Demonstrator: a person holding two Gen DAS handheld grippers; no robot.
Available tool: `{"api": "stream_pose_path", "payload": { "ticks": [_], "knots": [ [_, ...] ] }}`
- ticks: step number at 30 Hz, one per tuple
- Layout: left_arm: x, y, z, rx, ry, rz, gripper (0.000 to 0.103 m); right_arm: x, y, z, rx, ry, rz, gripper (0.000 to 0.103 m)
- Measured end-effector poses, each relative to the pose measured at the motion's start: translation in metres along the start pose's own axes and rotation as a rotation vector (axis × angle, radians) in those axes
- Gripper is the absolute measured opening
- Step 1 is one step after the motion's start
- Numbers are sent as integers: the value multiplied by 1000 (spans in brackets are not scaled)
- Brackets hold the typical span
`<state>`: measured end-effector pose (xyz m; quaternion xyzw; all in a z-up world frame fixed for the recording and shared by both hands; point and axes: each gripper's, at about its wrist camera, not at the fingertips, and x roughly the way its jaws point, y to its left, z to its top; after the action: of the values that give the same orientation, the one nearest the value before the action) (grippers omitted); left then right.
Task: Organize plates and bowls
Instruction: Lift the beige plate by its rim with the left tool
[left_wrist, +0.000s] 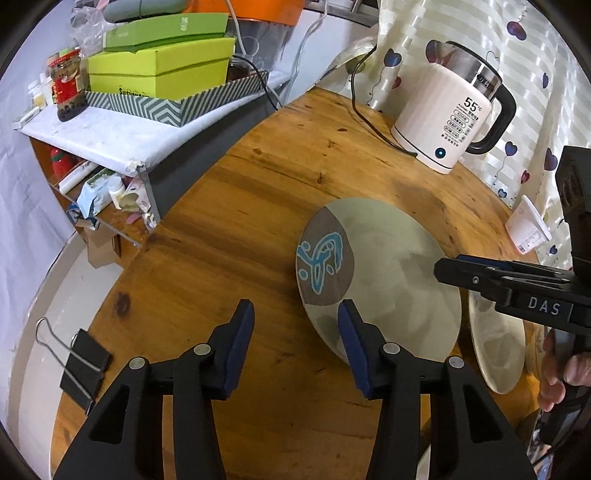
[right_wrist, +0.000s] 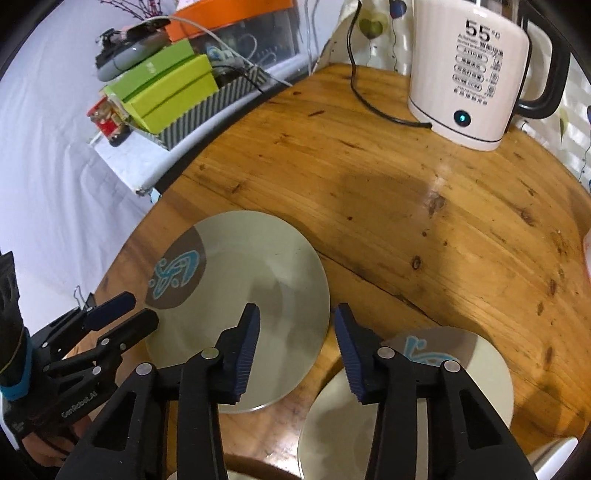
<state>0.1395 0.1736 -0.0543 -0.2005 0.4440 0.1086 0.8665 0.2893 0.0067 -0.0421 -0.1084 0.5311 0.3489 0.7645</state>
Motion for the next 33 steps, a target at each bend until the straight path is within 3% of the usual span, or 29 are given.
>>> {"api": "stream_pose_path", "payload": {
  "ticks": [5, 9, 20, 33],
  "knots": [
    [5, -4, 2, 8, 2, -11, 44, 8, -3, 2, 3, 9, -3, 33],
    [9, -9, 4, 15, 8, -27, 37, 10, -7, 2, 11, 11, -6, 22],
    [11, -14, 5, 26, 8, -17, 33, 9, -9, 3, 17, 10, 5, 21],
    [-24, -18, 1, 44, -27, -5, 33, -22, 8, -8, 5, -22, 7, 21]
  ]
}}
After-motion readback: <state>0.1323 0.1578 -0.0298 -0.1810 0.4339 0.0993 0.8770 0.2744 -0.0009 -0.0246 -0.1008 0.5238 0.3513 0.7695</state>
